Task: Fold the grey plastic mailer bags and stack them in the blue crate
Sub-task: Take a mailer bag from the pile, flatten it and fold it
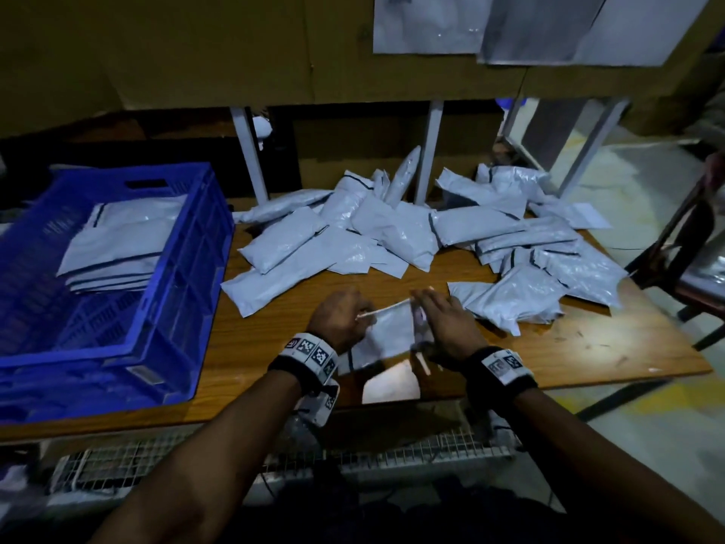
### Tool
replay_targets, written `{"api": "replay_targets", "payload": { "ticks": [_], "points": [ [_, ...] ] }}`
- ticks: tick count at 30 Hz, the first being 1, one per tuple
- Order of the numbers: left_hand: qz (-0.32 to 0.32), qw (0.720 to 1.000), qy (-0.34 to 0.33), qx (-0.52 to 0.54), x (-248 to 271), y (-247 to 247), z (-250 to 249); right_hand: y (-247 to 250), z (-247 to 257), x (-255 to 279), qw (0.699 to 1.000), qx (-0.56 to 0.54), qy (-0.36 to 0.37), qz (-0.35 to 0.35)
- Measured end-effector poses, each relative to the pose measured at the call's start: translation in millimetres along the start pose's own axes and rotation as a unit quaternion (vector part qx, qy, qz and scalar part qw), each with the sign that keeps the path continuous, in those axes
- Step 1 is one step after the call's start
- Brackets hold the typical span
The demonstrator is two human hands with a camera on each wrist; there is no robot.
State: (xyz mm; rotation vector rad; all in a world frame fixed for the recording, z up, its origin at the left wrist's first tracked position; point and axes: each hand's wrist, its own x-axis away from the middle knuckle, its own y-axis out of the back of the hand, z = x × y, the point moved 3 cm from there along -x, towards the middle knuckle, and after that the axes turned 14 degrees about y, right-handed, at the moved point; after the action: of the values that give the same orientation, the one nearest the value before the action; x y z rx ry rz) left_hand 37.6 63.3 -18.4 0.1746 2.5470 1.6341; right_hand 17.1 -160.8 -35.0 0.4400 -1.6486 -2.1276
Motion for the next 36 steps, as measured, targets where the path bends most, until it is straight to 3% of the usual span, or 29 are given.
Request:
{"api": "replay_targets", "payload": {
  "ticks": [2,4,6,8,10,15,18,22,24,26,28,32,36],
  "points": [
    [-0.08,0.993,-0.081,0.015,4.4,20.0,-8.4,15.3,3.3,-1.5,0.997,0.011,0.0,-0.076],
    [-0.149,0.978,-0.146,-0.006,7.7,33.1,-10.1,30.1,6.2,-1.4,0.984,0.091,0.029,-0.151],
    [-0.194,0.961,-0.194,-0.018,13.1,35.5,-8.4,31.9,7.2,3.4,0.975,0.143,0.05,-0.165],
    [-0.193,0.957,-0.215,-0.006,21.2,25.7,-0.8,22.2,11.5,12.2,0.973,0.156,0.057,-0.163],
    [-0.156,0.971,-0.179,-0.021,33.7,5.4,11.3,0.8,16.7,23.8,0.977,0.151,0.051,-0.141],
    [-0.065,0.99,-0.127,0.005,90.4,-57.7,48.8,-60.9,22.8,69.7,0.998,0.055,0.032,-0.01],
    [-0.046,0.992,-0.116,0.005,113.8,-69.4,46.6,-56.8,20.0,84.4,0.998,0.01,-0.002,-0.065],
    [-0.1,0.993,-0.069,0.002,91.9,-62.6,23.5,-54.1,27.8,53.9,0.987,0.012,0.081,-0.135],
    [-0.045,0.997,-0.013,-0.054,78.7,-68.3,1.9,-59.9,29.9,24.9,0.989,0.038,0.097,-0.106],
    [0.04,0.991,0.021,-0.129,77.6,-84.6,-12.0,-68.3,25.9,3.8,0.995,0.041,0.084,-0.044],
    [0.084,0.981,0.06,-0.165,79.8,-100.4,-8.7,-85.5,18.6,-0.6,0.996,0.047,0.075,0.017],
    [0.089,0.977,0.096,-0.166,79.0,-117.6,7.3,-105.7,6.8,6.3,0.996,0.048,0.072,0.032],
    [0.101,0.978,0.074,-0.167,71.9,-119.0,14.6,-110.1,8.5,3.9,0.996,0.062,0.056,0.04]
  ]
}}
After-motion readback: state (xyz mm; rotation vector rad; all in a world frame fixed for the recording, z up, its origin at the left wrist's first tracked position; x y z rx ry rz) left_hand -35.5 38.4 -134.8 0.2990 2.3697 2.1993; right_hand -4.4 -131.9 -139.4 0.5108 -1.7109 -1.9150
